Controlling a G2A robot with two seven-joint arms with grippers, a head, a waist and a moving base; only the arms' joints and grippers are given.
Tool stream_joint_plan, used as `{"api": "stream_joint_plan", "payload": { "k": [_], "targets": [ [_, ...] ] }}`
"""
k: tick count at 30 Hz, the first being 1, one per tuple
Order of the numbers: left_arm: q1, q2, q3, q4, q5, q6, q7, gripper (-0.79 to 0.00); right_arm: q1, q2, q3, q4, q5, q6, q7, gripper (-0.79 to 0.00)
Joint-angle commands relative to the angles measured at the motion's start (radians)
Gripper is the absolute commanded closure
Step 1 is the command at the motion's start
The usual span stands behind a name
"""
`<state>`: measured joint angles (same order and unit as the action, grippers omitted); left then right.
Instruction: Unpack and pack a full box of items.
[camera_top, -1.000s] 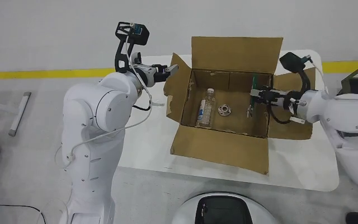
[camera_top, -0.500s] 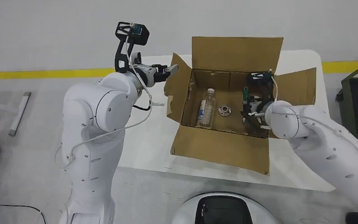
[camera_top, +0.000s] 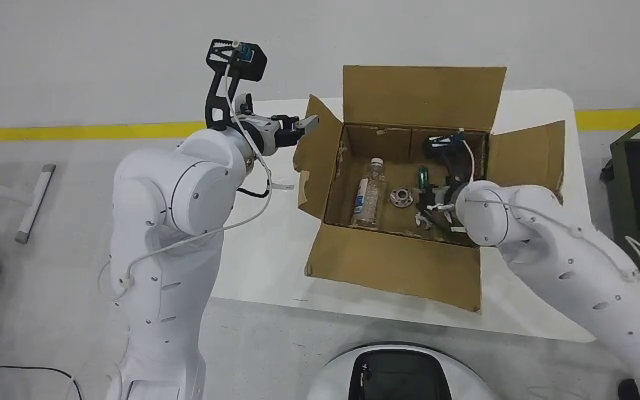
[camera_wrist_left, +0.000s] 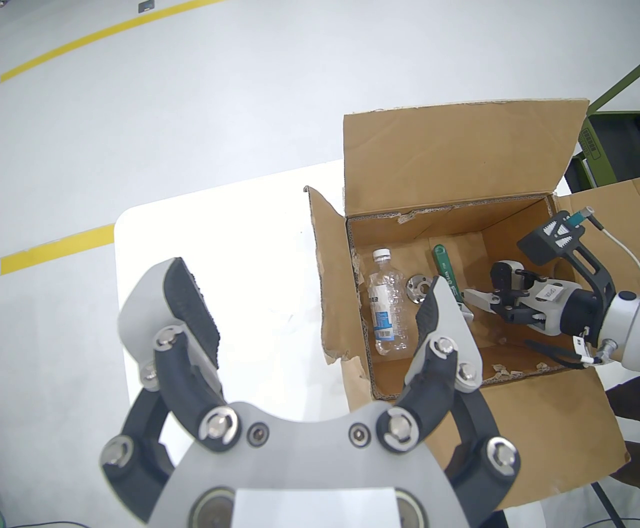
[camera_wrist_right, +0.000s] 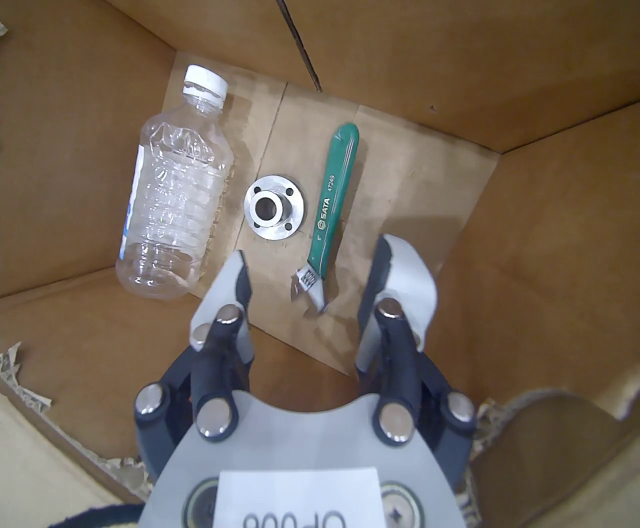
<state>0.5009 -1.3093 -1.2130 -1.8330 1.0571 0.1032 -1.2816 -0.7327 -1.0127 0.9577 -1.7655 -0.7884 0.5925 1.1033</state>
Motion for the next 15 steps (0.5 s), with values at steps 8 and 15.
{"api": "stream_joint_plan", "payload": {
  "k": [8,15],
  "targets": [
    [0.0,0.0,0.0,0.0,0.0,0.0,0.0,-0.785,-0.114,0.033,0.374,-0.205,0.263,-0.142,-0.1,-0.197],
    [0.0,0.0,0.0,0.0,0.0,0.0,0.0,-0.785,-0.374,0.065,0.933,-0.239,0.466,-0.369,-0.17,0.0]
  ]
}}
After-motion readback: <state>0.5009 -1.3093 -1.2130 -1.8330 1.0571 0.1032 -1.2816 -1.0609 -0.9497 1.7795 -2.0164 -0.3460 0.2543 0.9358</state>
